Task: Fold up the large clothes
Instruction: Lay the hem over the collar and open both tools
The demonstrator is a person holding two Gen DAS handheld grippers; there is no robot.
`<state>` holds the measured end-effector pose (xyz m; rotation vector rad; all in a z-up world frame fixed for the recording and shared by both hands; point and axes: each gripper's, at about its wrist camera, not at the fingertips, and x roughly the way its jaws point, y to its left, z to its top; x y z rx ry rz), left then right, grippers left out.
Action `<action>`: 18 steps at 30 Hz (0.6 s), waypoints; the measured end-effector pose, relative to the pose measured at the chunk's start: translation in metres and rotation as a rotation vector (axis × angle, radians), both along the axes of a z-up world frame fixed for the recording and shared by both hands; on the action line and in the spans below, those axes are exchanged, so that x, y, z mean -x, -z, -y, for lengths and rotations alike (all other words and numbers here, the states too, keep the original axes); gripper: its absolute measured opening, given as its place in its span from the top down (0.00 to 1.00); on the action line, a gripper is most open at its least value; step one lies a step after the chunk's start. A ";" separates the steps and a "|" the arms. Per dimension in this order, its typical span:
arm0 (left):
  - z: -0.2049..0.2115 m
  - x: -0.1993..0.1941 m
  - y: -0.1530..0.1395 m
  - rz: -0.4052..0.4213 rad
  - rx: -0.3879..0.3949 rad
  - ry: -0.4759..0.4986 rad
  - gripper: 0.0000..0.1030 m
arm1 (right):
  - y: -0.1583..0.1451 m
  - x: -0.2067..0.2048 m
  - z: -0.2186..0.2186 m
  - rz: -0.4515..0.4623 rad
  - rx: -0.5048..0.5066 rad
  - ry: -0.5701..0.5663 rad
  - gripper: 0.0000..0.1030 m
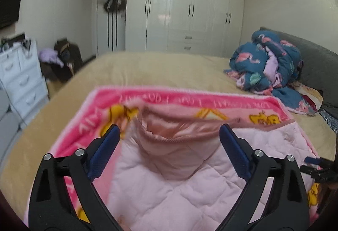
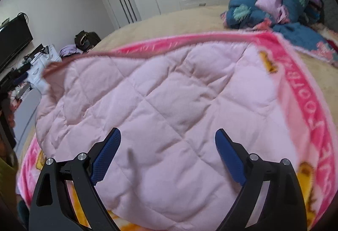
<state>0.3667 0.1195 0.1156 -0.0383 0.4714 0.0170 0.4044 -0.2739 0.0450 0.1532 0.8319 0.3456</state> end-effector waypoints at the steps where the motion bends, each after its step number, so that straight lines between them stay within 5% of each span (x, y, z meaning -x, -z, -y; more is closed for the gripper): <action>1: -0.002 0.004 -0.002 0.010 -0.017 -0.011 0.10 | -0.006 0.004 0.002 0.017 0.015 0.012 0.09; 4: -0.015 0.010 0.007 -0.012 -0.045 -0.033 0.09 | -0.014 0.012 0.022 0.062 0.055 0.063 0.06; 7: -0.036 0.008 0.041 -0.119 -0.027 -0.031 0.09 | -0.013 0.016 0.042 0.054 0.083 0.115 0.06; 14: -0.057 0.011 0.124 -0.320 0.041 0.032 0.09 | 0.023 0.005 0.065 -0.062 0.115 0.140 0.07; 17: -0.049 0.016 0.130 -0.300 0.049 0.052 0.17 | 0.034 0.003 0.063 -0.069 0.075 0.123 0.39; 18: -0.045 0.017 0.131 -0.289 0.050 0.061 0.40 | 0.036 0.004 0.061 -0.064 0.083 0.134 0.51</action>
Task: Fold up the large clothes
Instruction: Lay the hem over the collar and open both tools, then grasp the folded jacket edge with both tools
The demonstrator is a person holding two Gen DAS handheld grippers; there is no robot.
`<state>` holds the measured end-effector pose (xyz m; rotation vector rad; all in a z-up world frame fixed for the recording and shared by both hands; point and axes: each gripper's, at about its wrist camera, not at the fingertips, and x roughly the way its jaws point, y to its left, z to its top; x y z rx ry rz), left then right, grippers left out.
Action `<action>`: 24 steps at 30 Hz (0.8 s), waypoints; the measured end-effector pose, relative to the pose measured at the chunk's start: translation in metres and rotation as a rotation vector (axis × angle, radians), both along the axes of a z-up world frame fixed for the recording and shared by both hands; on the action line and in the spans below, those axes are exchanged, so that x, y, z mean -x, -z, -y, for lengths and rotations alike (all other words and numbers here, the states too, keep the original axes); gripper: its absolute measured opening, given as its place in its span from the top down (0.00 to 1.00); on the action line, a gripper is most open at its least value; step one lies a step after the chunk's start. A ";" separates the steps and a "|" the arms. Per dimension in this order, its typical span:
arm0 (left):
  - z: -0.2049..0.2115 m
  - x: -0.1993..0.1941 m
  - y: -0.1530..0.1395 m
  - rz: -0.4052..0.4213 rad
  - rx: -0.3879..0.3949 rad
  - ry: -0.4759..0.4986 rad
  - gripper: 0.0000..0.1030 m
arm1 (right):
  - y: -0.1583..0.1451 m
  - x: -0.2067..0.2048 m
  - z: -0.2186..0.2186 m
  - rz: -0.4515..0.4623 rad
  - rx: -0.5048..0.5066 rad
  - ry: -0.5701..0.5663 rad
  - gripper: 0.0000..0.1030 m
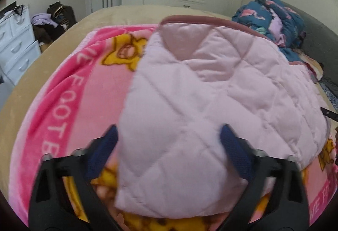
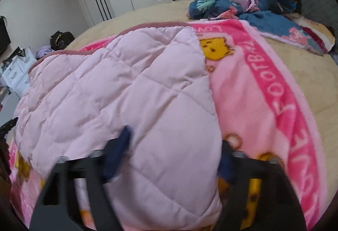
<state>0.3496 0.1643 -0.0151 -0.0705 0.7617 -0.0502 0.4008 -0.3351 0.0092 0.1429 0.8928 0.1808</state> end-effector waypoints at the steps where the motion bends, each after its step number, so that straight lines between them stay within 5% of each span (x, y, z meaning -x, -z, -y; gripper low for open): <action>1: 0.004 -0.001 -0.001 0.006 -0.017 -0.005 0.57 | -0.001 0.001 -0.003 0.015 0.015 0.005 0.58; 3: 0.012 -0.006 -0.005 0.015 -0.025 -0.010 0.83 | -0.007 0.002 -0.011 0.039 0.042 0.009 0.75; 4: 0.012 -0.008 -0.008 0.020 -0.020 -0.014 0.87 | -0.012 0.001 -0.014 0.056 0.054 0.012 0.78; 13: 0.018 -0.062 -0.061 0.104 -0.055 -0.107 0.89 | -0.066 -0.061 -0.002 0.159 0.004 0.103 0.83; 18: 0.011 -0.089 -0.028 -0.001 -0.051 -0.165 0.89 | -0.028 -0.089 -0.003 0.059 0.022 0.167 0.83; 24: 0.015 -0.084 -0.010 -0.010 -0.108 -0.158 0.86 | 0.003 -0.090 -0.006 0.003 0.056 0.179 0.81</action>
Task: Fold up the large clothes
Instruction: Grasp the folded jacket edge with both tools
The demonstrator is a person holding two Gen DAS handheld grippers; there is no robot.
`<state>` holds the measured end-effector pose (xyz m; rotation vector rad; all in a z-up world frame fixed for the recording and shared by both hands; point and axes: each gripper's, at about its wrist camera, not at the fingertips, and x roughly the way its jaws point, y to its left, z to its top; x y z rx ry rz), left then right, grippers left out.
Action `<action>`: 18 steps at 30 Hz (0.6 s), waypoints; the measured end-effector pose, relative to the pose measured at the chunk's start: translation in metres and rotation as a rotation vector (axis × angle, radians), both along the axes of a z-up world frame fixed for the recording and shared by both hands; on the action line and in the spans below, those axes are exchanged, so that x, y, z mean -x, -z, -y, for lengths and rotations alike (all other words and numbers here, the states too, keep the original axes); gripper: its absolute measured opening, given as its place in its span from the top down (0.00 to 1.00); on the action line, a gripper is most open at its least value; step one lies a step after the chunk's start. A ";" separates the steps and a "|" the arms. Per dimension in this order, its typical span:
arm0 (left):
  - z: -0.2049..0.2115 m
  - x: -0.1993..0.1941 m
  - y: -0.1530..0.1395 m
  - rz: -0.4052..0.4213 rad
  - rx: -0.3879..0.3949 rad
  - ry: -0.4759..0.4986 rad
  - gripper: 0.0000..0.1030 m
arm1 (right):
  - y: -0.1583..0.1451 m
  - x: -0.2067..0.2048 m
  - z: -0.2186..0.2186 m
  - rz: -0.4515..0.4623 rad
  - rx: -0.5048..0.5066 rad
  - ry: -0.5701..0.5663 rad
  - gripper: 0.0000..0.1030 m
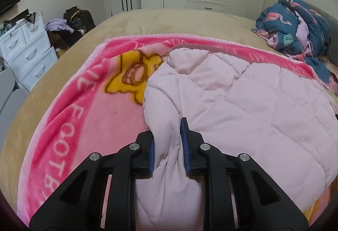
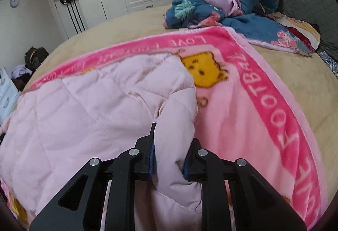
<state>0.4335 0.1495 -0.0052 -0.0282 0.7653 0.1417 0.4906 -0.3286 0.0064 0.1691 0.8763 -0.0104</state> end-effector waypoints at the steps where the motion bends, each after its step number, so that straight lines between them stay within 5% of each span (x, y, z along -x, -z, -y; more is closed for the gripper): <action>1: -0.001 0.000 0.000 0.000 0.005 -0.002 0.86 | 0.002 0.001 0.000 -0.006 0.002 0.001 0.81; 5: -0.004 0.006 -0.001 0.002 0.009 -0.013 0.81 | 0.002 0.006 0.000 -0.011 0.018 -0.002 0.70; 10: -0.008 0.015 -0.008 -0.006 0.019 -0.026 0.72 | -0.003 0.023 0.014 -0.005 -0.028 0.053 0.28; 18: -0.014 0.039 -0.027 0.022 0.032 -0.038 0.36 | -0.024 0.065 0.019 0.050 -0.098 0.035 0.09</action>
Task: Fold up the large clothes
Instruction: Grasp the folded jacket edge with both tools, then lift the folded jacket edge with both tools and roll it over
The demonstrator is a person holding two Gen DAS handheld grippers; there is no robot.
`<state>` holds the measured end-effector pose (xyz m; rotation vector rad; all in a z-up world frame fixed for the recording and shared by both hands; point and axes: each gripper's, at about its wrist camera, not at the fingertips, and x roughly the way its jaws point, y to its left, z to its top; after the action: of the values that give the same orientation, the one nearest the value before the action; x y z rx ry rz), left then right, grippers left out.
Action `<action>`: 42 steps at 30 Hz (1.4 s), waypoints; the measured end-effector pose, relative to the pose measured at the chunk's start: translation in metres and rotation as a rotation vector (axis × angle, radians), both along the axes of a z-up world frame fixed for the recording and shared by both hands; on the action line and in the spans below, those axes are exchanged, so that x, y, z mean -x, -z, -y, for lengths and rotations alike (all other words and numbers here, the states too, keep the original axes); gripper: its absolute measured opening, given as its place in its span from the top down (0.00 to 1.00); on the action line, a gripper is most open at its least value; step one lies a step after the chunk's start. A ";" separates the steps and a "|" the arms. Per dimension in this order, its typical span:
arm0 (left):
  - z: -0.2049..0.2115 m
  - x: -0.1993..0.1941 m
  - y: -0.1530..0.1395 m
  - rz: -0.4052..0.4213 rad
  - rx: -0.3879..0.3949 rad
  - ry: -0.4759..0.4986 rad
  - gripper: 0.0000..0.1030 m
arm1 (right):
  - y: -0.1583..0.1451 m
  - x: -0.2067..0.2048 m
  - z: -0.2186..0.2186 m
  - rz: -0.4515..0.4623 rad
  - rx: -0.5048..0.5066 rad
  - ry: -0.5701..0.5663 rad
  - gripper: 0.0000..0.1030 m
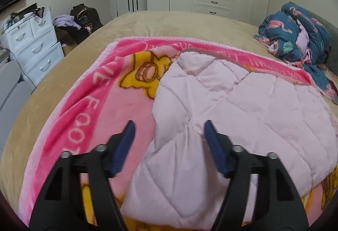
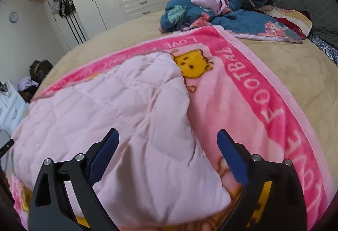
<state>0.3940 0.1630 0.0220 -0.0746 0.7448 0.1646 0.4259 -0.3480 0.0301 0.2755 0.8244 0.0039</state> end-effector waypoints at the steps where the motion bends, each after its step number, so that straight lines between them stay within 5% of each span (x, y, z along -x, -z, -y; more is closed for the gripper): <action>1: 0.000 0.004 -0.003 0.005 0.003 -0.003 0.32 | -0.003 0.004 -0.001 0.005 -0.002 -0.002 0.09; 6: 0.000 0.026 -0.014 0.029 0.021 0.009 0.10 | -0.020 0.028 -0.007 0.029 -0.015 -0.031 0.04; 18: 0.004 0.069 -0.031 0.064 0.028 0.021 0.09 | -0.050 0.081 -0.020 0.097 0.006 -0.072 0.04; 26: 0.006 0.089 -0.018 0.027 0.044 0.013 0.09 | -0.040 0.101 -0.019 0.060 -0.033 -0.074 0.04; 28: 0.005 0.092 -0.010 0.004 0.072 0.006 0.09 | -0.032 0.104 -0.018 0.040 -0.058 -0.066 0.04; 35: -0.012 0.098 0.039 -0.105 0.356 -0.024 0.09 | 0.005 0.113 -0.019 -0.036 -0.082 -0.016 0.04; 42: -0.016 0.092 0.060 -0.126 0.548 -0.054 0.09 | 0.032 0.108 -0.015 -0.091 -0.217 0.034 0.04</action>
<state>0.3017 0.1786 -0.0383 -0.6100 0.8983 0.0123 0.3179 -0.3325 -0.0014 0.4970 0.9111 0.0496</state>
